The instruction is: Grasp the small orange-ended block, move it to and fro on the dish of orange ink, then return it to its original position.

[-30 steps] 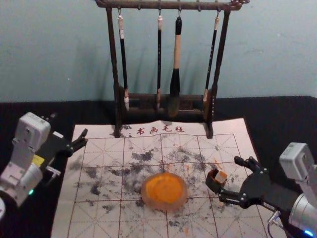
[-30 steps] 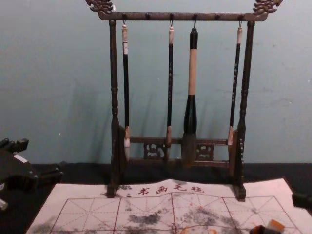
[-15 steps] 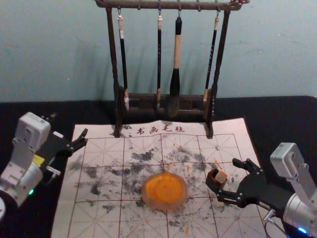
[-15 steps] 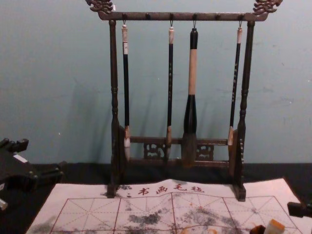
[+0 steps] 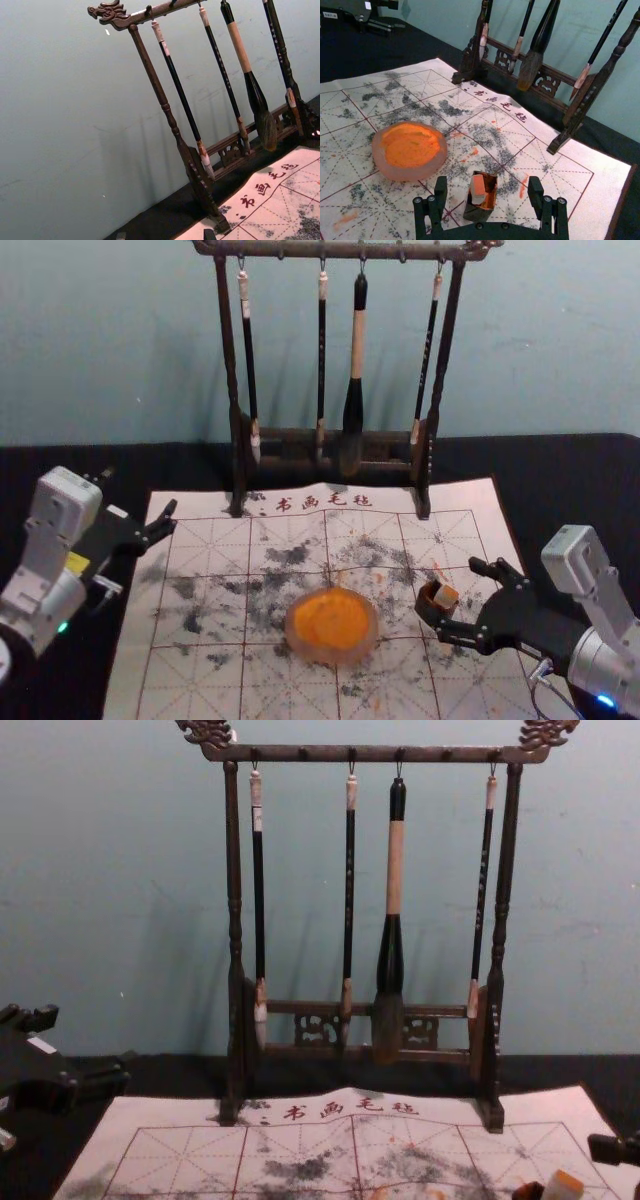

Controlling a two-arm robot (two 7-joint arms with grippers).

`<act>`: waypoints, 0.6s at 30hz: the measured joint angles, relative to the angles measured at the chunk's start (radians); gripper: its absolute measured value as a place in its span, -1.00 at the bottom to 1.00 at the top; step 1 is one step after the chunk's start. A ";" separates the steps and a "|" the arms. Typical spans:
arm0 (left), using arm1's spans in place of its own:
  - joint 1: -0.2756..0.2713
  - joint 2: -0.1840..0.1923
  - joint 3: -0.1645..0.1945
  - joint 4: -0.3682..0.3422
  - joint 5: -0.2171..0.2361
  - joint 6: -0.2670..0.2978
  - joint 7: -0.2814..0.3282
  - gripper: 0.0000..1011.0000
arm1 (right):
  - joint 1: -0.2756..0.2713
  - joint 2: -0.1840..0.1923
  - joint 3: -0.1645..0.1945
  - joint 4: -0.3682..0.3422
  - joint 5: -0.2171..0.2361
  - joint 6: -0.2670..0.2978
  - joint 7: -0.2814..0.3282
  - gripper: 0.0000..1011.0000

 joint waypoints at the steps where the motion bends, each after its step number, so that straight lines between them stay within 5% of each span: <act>1: 0.000 0.000 0.000 0.000 0.000 0.000 0.000 0.98 | 0.000 0.000 0.000 0.000 0.000 0.000 0.000 0.98; 12: 0.000 0.000 0.000 0.000 0.000 0.000 0.000 0.98 | 0.000 0.003 -0.003 -0.001 0.002 0.000 0.000 0.96; 18: 0.000 0.000 0.000 0.000 0.000 0.000 0.000 0.98 | 0.000 0.004 -0.003 -0.002 0.004 0.000 0.000 0.68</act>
